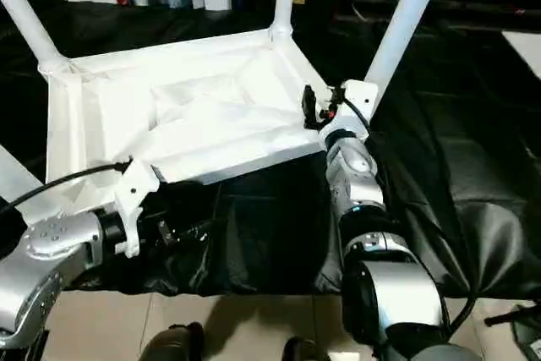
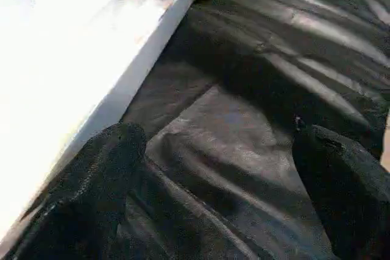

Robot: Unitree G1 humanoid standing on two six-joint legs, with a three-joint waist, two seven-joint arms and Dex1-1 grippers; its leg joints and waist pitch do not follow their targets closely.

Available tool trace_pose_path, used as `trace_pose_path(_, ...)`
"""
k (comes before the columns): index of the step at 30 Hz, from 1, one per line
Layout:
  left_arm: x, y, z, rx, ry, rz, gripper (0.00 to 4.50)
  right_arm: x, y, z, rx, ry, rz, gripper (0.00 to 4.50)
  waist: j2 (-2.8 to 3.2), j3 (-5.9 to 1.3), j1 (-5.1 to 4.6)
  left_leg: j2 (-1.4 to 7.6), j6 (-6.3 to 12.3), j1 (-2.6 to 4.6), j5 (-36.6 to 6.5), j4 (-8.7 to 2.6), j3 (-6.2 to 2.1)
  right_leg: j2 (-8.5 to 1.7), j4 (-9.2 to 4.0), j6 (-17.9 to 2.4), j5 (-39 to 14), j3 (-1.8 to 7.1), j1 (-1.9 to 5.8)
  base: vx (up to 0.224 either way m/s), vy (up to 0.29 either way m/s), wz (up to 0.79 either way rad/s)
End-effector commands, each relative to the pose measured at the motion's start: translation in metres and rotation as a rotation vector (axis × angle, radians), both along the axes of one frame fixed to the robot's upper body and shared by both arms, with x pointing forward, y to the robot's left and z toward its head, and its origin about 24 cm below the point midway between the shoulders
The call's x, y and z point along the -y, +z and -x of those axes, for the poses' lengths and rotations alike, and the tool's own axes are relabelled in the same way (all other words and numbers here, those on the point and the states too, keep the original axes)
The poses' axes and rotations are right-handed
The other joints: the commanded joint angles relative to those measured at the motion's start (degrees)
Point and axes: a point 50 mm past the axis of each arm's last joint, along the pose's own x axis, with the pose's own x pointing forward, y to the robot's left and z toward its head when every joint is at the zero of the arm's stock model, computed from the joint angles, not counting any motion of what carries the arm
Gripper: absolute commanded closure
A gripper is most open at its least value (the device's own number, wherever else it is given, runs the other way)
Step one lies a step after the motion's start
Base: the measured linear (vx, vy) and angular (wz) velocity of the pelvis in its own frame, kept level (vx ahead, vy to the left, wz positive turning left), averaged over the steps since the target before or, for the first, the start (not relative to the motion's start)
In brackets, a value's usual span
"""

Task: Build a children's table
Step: Rotate table base

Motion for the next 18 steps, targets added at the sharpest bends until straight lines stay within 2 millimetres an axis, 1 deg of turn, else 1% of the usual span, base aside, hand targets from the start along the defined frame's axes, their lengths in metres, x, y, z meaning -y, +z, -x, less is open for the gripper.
trace_pose_path(1, -0.006, -0.011, 0.000, -0.041, 0.006, -0.066, 0.05, 0.006, 0.000, -0.001, -0.002, -0.035, 0.000, 0.69, -0.46, -5.00, -0.25, 2.11, 3.16, 1.76, -8.77, -3.41, -0.67, -2.37, -2.84, -12.95, -5.51, 1.99, 2.51, 0.000, 0.000, 0.00)
trace_pose_path(2, -0.009, -0.016, 0.000, -0.056, 0.009, -0.111, 0.05, 0.005, 0.000, -0.001, -0.003, -0.045, 0.000, 0.69, -0.26, -5.07, -0.29, 2.04, 3.11, 1.73, -8.26, -3.36, -0.70, -2.36, -2.73, -12.62, -5.54, 2.01, 2.46, 0.000, 0.000, 0.00)
trace_pose_path(4, -0.016, -0.023, -0.001, -0.068, 0.030, -0.178, 0.05, 0.007, 0.000, -0.002, -0.014, -0.079, -0.024, 0.69, -0.13, -5.32, -0.22, 2.16, 2.72, 1.95, -7.79, -3.30, -0.69, -2.33, -2.60, -12.30, -4.60, 1.97, 2.37, 0.000, 0.000, 0.00)
trace_pose_path(6, -0.021, -0.025, -0.001, -0.076, 0.054, -0.204, 0.05, 0.012, 0.000, -0.002, -0.022, -0.127, -0.042, 0.69, -0.14, -5.36, -0.27, 2.13, 2.25, 1.98, -8.14, -3.26, -0.65, -2.22, -2.46, -12.48, -4.02, 1.98, 2.25, 0.000, 0.000, 0.00)
trace_pose_path(7, -0.024, -0.026, -0.001, -0.072, 0.070, -0.213, 0.05, 0.017, 0.000, -0.002, -0.025, -0.162, -0.051, 0.69, -0.32, -5.74, -0.13, 2.18, 1.98, 2.19, -8.22, -3.13, -0.59, -2.29, -2.34, -12.84, -3.48, 1.97, 2.37, 0.000, 0.000, 0.00)
trace_pose_path(8, -0.024, -0.026, -0.001, -0.072, 0.070, -0.213, 0.05, 0.017, 0.000, -0.002, -0.025, -0.162, -0.051, 0.69, -0.13, -5.57, -0.02, 2.21, 1.79, 2.16, -8.70, -3.17, -0.58, -2.25, -2.34, -12.99, -3.49, 1.95, 2.16, 0.000, 0.000, 0.00)
trace_pose_path(9, -0.025, -0.026, -0.002, -0.068, 0.077, -0.218, 0.05, 0.019, 0.000, -0.002, -0.027, -0.175, -0.055, 0.69, -0.10, -5.53, 0.00, 2.22, 1.55, 2.07, -9.25, -3.19, -0.59, -2.27, -2.36, -12.91, -3.90, 1.95, 2.18, 0.000, 0.000, 0.00)
trace_pose_path(10, -0.030, -0.025, -0.005, -0.045, 0.118, -0.231, 0.05, 0.026, 0.000, -0.002, -0.025, -0.209, -0.071, 0.69, -0.26, -5.92, 0.12, 2.23, 1.20, 2.11, -9.75, -3.10, -0.60, -2.33, -2.25, -12.77, -4.07, 1.92, 2.39, 0.000, 0.000, 0.00)
trace_pose_path(11, -0.033, -0.025, -0.006, -0.038, 0.135, -0.235, 0.05, 0.029, 0.001, -0.002, -0.021, -0.221, -0.073, 0.69, -0.32, -5.81, 0.13, 2.23, 1.14, 2.06, -10.23, -3.10, -0.60, -2.36, -2.34, -12.61, -4.40, 1.97, 2.29, 0.000, 0.000, 0.00)
trace_pose_path(12, -0.034, -0.025, -0.007, -0.034, 0.144, -0.237, 0.05, 0.031, 0.001, -0.002, -0.019, -0.227, -0.073, 0.69, -0.25, -5.68, 0.22, 2.20, 0.75, 2.02, -11.22, -3.15, -0.60, -2.39, -2.49, -12.24, -5.78, 1.99, 2.21, 0.000, 0.000, 0.00)
trace_pose_path(13, -0.036, -0.025, -0.008, -0.028, 0.159, -0.240, 0.05, 0.033, 0.001, -0.001, -0.015, -0.238, -0.073, 0.69, -0.26, -5.69, 0.26, 2.16, 0.48, 1.98, -11.69, -3.15, -0.61, -2.46, -2.53, -12.02, -6.51, 2.02, 2.24, 0.000, 0.000, 0.00)
trace_pose_path(14, -0.037, -0.025, -0.009, -0.021, 0.168, -0.246, 0.05, 0.035, 0.001, -0.001, -0.013, -0.247, -0.072, 0.69, -0.21, -5.87, 0.45, 2.21, -0.05, 2.16, -12.79, -3.17, -0.66, -2.51, -2.61, -11.64, -8.10, 1.99, 2.19, 0.000, 0.000, 0.00)
trace_pose_path(15, -0.040, -0.024, -0.011, -0.005, 0.184, -0.244, 0.05, 0.041, 0.001, 0.000, -0.009, -0.265, -0.067, 0.69, -0.16, -5.96, 0.55, 2.21, -0.49, 2.16, -13.51, -3.14, -0.69, -2.58, -2.66, -11.40, -9.00, 2.03, 2.16, 0.000, 0.000, 0.00)
trace_pose_path(16, -0.042, -0.022, -0.012, 0.011, 0.202, -0.240, 0.05, 0.046, 0.000, 0.001, -0.007, -0.283, -0.064, 0.69, -0.13, -6.02, 0.61, 2.23, -0.78, 2.17, -13.81, -3.13, -0.68, -2.56, -2.71, -11.31, -9.22, 2.01, 2.07, 0.000, 0.000, 0.00)
trace_pose_path(17, -0.042, -0.022, -0.012, 0.011, 0.202, -0.240, 0.05, 0.046, 0.000, 0.001, -0.007, -0.283, -0.064, 0.69, -0.17, -6.09, 0.72, 2.22, -0.86, 2.21, -13.82, -3.08, -0.66, -2.54, -2.68, -11.28, -9.09, 2.00, 2.08, 0.000, 0.000, 0.00)
trace_pose_path(18, -0.043, -0.019, -0.013, 0.030, 0.216, -0.233, 0.05, 0.052, 0.000, 0.003, -0.006, -0.303, -0.060, 0.69, -0.23, -6.06, 0.88, 2.18, -0.88, 2.10, -13.73, -3.01, -0.63, -2.54, -2.66, -11.27, -9.03, 2.03, 2.09, 0.000, 0.000, 0.00)
